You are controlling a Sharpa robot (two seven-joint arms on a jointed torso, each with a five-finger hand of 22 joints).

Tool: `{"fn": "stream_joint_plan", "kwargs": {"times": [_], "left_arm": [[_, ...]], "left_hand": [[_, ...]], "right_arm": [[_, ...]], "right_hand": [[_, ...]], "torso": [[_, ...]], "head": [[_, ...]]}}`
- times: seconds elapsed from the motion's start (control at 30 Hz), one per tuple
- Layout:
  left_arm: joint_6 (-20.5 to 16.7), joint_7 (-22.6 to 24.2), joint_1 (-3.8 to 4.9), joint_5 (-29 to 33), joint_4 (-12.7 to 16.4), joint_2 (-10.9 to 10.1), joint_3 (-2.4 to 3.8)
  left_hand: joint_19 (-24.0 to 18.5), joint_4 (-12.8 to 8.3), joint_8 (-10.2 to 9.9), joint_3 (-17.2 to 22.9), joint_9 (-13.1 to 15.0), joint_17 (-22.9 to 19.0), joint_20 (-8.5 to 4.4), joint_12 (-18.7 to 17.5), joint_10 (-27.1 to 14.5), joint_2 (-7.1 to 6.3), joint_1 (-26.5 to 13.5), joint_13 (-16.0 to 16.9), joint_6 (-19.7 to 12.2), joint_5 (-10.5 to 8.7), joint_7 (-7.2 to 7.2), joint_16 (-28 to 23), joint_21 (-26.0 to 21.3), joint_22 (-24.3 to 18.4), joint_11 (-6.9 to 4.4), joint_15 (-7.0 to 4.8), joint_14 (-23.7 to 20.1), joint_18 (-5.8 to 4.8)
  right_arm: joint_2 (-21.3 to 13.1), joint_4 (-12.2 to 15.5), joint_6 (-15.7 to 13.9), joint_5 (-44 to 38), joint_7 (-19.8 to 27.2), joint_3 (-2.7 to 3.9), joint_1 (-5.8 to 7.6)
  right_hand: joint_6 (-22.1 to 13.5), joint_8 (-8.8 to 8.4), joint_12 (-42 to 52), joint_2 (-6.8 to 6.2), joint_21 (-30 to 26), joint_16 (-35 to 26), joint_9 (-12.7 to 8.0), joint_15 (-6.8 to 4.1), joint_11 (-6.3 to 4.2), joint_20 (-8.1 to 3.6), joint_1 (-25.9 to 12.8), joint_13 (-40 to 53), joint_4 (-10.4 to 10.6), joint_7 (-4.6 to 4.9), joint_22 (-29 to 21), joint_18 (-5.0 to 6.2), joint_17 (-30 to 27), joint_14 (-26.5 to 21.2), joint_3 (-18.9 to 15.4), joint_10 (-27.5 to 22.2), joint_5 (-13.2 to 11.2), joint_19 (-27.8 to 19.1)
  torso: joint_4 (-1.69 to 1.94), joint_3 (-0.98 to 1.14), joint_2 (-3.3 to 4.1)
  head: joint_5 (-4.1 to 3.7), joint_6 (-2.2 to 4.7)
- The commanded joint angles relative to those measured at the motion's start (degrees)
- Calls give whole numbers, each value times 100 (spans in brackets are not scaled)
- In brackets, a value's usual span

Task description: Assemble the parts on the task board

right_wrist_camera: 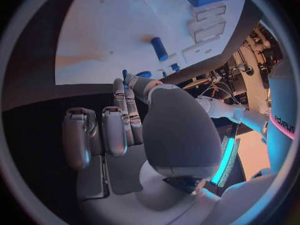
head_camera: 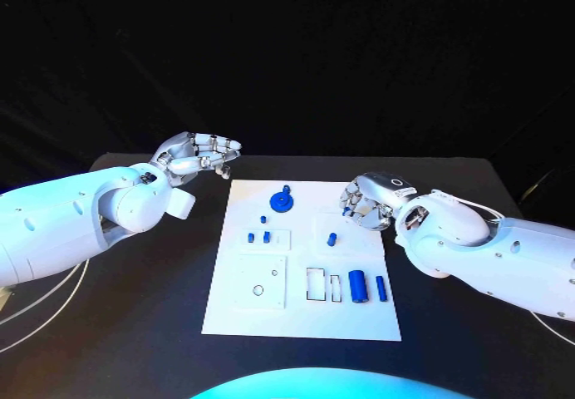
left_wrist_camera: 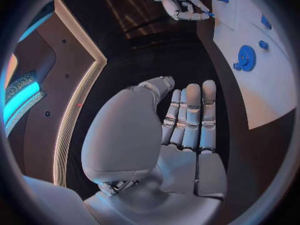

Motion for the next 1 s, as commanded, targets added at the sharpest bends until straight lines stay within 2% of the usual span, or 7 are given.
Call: {"fn": "stream_joint_plan", "kwargs": {"times": [0.03,0.27,0.4,0.5,0.67,0.77,1.0], "left_arm": [[5,45,4,66,35,18,3],[-37,53,-8,88,82,80,-7],[-101,55,-11,110,122,122,-22],[-162,62,-12,149,158,158,-33],[-259,71,-12,196,212,223,-52],[-297,71,-12,210,231,262,-64],[-334,60,-12,238,233,341,-79]], "left_hand": [[34,-11,-19,18,-6,-6,2,-24,-8,-19,-43,-8,-25,6,1,-22,-28,-7,18,-10,42,40],[37,-12,-20,19,-7,-8,3,-27,-13,-19,-45,-11,-27,6,1,-23,-30,-8,19,-9,43,40],[38,-14,-19,20,-6,-9,3,-28,-16,-19,-46,-13,-27,6,2,-24,-31,-9,20,-8,44,39],[39,-13,-18,20,-6,-9,3,-28,-17,-19,-49,-14,-27,6,2,-24,-32,-10,21,-7,45,39],[41,-12,-17,19,-6,-10,4,-28,-17,-19,-53,-15,-26,6,2,-25,-33,-11,21,-6,46,39],[42,-10,-15,18,-5,-11,4,-27,-18,-19,-58,-16,-24,6,2,-25,-34,-12,22,-6,47,38],[43,-8,-12,17,-4,-12,5,-27,-19,-19,-64,-17,-21,6,1,-26,-36,-13,22,-5,48,38]], "right_arm": [[3,178,-296,165,221,4,-25],[173,631,-343,121,313,7,-135],[375,766,-292,44,345,6,-236],[543,784,-232,7,364,-3,-322],[778,723,-108,-30,387,-35,-458],[891,669,-21,-41,400,-58,-528],[1071,555,148,-113,366,-99,-620]], "right_hand": [[29,19,15,54,26,-26,6,-26,-35,-38,0,-6,-23,-9,1210,-61,8,223,-1,18,28,344],[26,21,13,52,15,-25,12,-30,-37,-40,-2,-12,-42,-7,1205,-59,9,224,1,20,28,340],[25,21,13,52,16,-24,14,-31,-37,-41,-2,-14,-47,-5,1206,-59,10,224,2,20,28,340],[25,21,13,52,16,-24,14,-31,-37,-41,-2,-14,-47,-5,1206,-59,10,224,2,20,28,340],[23,21,12,54,6,-26,16,-32,-37,-42,-3,-17,-54,-4,1201,-57,5,223,4,21,29,337],[21,21,12,55,-2,-30,17,-32,-36,-43,-4,-18,-58,-3,1198,-55,-2,222,5,20,29,334],[14,19,8,55,-10,-29,20,-31,-33,-44,-14,-24,-67,2,1194,-53,-1,223,5,16,28,331]], "torso": [[-2,2,1],[5,-9,-8],[8,-12,-6],[12,-18,-6],[24,-22,-2],[12,-20,0],[11,-17,1]], "head": [[46,7],[233,-20],[397,-65],[511,-112],[603,-158],[672,-199],[784,-265]]}}
